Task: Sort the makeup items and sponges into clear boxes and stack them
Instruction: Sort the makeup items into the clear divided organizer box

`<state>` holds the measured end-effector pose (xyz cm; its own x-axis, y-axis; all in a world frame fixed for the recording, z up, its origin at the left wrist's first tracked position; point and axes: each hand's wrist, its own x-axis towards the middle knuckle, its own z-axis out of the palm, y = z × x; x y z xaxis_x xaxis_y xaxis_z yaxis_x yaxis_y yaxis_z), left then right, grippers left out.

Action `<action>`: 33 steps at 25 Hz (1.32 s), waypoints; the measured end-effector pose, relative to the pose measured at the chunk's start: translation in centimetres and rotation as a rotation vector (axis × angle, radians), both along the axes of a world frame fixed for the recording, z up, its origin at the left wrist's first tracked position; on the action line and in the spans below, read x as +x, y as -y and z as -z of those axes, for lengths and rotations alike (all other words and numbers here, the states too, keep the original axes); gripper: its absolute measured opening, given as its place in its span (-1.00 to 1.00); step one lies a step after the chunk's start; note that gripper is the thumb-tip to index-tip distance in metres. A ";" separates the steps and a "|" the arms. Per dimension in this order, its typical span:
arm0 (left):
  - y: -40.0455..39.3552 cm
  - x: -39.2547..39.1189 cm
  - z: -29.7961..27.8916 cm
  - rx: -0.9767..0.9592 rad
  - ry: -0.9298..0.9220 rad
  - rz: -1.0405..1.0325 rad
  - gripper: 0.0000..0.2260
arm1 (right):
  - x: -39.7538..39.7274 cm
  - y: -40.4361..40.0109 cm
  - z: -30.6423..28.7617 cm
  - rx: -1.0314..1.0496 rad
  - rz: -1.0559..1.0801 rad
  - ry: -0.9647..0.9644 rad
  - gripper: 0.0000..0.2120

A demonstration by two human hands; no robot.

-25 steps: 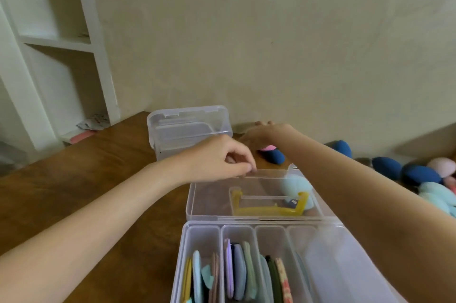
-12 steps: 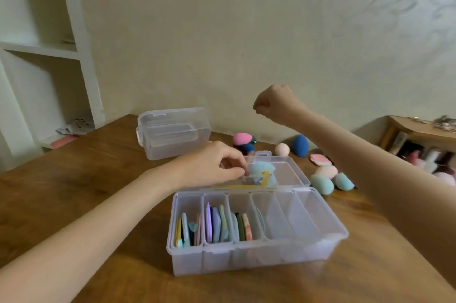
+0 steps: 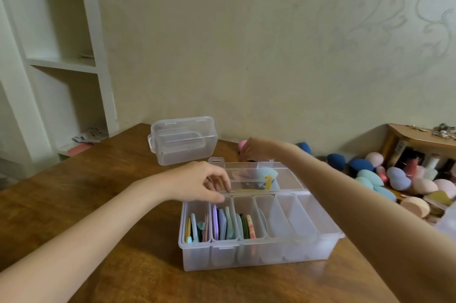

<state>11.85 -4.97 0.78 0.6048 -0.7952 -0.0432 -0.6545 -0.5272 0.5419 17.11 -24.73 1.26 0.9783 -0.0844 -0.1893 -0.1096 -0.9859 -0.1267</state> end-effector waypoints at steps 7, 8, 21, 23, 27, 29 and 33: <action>0.2 1.3 0.7 0.010 -0.051 0.042 -0.84 | 4.1 -0.3 2.5 -0.088 0.064 -0.054 -0.91; 0.3 1.3 0.9 0.003 -0.051 0.044 -0.85 | 4.0 -0.4 2.8 -0.117 0.055 -0.033 -0.88; 3.7 -4.2 -0.8 0.064 0.021 0.116 -0.84 | -12.5 0.0 -6.7 0.111 -0.080 0.408 -0.90; 4.3 -4.8 -0.4 0.117 0.080 0.155 -0.83 | -14.6 0.0 -6.2 0.062 -0.122 0.309 -0.91; 4.5 -4.8 -0.3 0.138 0.079 0.110 -0.81 | -16.2 -1.1 -3.0 0.011 -0.227 0.153 -0.84; 4.5 -4.7 -0.2 0.139 0.075 0.109 -0.81 | -16.3 -1.8 -1.8 -0.017 -0.282 0.105 -0.77; 4.3 -4.2 -0.1 0.068 0.039 0.106 -0.83 | -16.6 -2.3 -1.0 0.014 -0.329 0.111 -0.71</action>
